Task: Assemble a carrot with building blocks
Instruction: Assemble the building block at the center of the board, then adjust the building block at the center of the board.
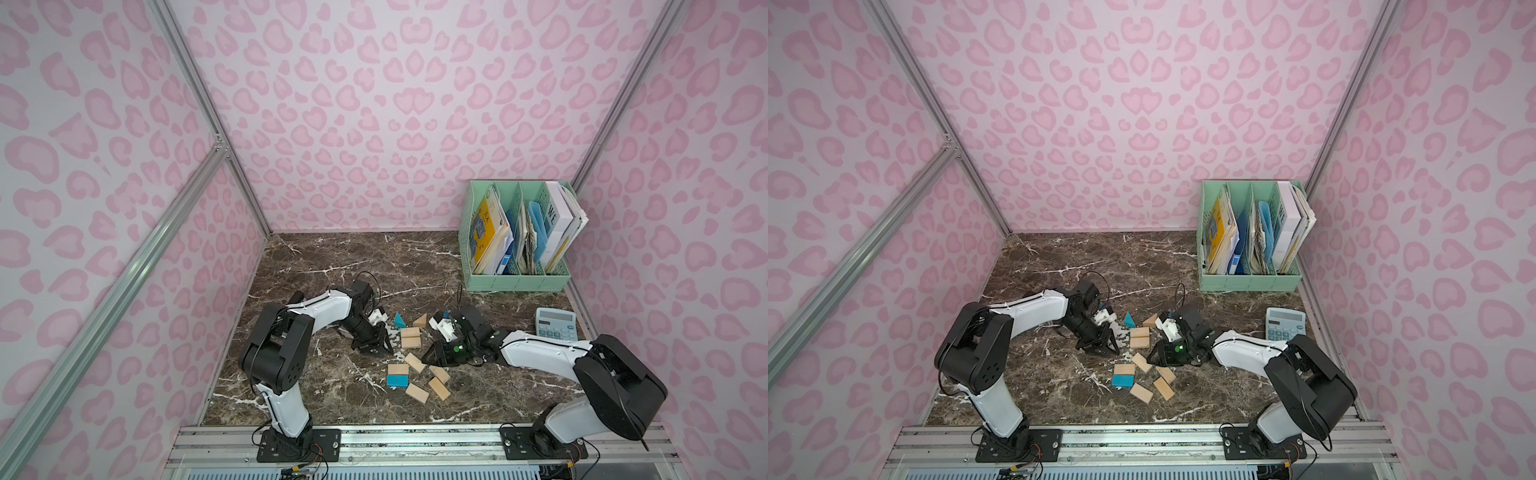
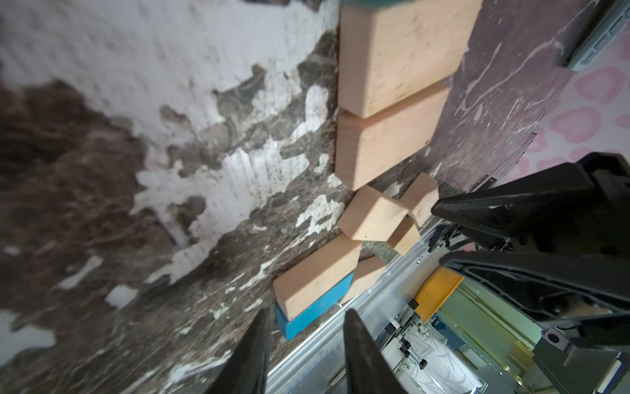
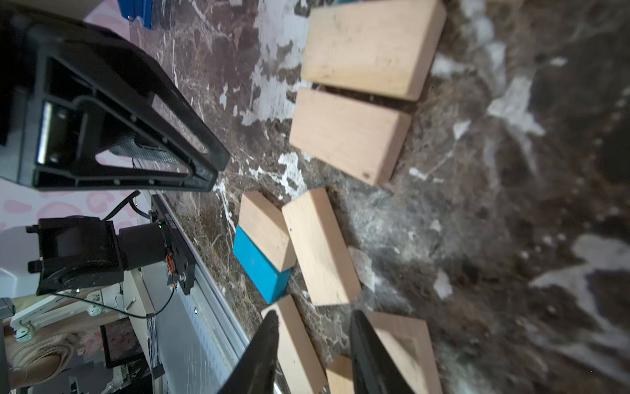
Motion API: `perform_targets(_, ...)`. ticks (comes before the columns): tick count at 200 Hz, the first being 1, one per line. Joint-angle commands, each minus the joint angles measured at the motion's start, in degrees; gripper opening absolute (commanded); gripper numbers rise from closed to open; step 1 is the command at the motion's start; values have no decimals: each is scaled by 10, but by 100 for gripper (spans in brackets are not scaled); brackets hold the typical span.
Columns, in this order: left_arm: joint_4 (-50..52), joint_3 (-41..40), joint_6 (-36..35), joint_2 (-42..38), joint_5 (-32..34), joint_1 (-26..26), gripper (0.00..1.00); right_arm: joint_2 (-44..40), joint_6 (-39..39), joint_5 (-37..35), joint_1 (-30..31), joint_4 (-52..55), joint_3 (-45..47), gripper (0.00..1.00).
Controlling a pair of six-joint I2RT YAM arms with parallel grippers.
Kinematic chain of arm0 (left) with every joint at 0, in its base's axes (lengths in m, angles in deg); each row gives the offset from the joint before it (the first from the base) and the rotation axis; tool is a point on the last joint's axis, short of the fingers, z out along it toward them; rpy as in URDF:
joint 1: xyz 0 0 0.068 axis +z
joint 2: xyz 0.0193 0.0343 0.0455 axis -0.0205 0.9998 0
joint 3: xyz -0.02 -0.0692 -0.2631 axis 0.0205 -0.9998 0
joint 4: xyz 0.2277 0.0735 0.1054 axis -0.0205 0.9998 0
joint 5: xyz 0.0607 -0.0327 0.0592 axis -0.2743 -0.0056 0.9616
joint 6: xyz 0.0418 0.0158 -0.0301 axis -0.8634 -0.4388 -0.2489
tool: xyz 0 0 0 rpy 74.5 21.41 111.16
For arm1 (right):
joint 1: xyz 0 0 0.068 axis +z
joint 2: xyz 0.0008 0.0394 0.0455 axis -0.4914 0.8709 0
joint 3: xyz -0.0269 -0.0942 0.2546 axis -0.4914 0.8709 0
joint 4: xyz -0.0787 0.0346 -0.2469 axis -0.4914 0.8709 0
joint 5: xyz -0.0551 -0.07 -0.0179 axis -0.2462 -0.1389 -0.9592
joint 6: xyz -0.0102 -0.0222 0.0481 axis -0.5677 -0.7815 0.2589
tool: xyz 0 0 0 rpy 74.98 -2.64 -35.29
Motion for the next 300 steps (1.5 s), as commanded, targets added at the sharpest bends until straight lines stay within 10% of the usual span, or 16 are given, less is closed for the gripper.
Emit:
perform_targets(1, -5, 0, -5, 0, -4, 1, 37, -16, 16, 16, 8, -4, 20, 39)
perform_targets(300, -14, 34, 47, 11, 19, 61, 31, 188, -43, -21, -75, 27, -186, 39)
